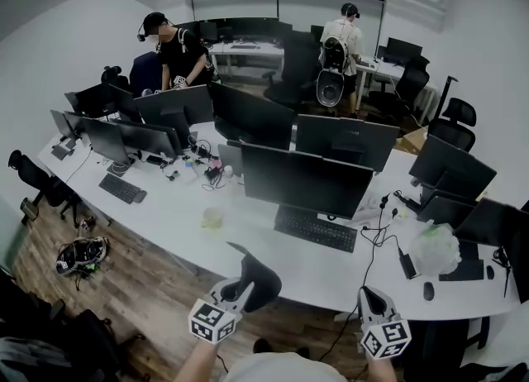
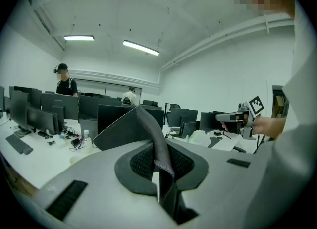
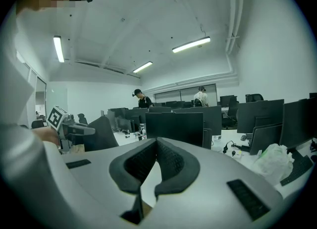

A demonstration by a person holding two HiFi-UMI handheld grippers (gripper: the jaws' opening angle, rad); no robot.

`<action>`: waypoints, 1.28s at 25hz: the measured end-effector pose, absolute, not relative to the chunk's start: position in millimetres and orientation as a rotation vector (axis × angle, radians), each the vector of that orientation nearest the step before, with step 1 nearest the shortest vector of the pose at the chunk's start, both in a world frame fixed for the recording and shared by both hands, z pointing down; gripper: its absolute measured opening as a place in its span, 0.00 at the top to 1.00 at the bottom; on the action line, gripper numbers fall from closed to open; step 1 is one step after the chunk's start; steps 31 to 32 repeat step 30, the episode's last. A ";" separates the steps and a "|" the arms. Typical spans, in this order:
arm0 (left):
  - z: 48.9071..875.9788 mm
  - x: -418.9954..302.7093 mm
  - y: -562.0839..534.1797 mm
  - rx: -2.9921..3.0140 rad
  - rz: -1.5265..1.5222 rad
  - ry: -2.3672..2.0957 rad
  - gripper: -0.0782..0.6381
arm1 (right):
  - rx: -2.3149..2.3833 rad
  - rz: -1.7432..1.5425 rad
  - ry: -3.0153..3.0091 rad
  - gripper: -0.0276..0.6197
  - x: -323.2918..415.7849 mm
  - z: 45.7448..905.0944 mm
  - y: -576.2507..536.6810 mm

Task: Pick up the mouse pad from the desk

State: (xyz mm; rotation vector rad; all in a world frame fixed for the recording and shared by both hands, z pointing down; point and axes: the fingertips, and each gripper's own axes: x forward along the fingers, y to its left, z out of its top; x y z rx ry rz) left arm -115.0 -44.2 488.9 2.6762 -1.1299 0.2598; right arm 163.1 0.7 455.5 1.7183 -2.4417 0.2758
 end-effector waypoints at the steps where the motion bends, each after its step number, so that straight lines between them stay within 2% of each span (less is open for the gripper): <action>1: 487.9 -112.8 -43.2 2.673 0.256 -1.140 0.83 | 1.720 0.267 -2.445 0.94 168.4 453.3 1.0; 12: 480.1 -94.0 -36.3 2.642 0.224 -1.211 0.83 | 1.715 0.256 -2.468 0.94 205.1 453.5 3.8; 32: 478.4 -92.8 -33.8 2.632 0.225 -1.237 0.83 | 1.694 0.259 -2.504 0.94 206.6 454.1 5.1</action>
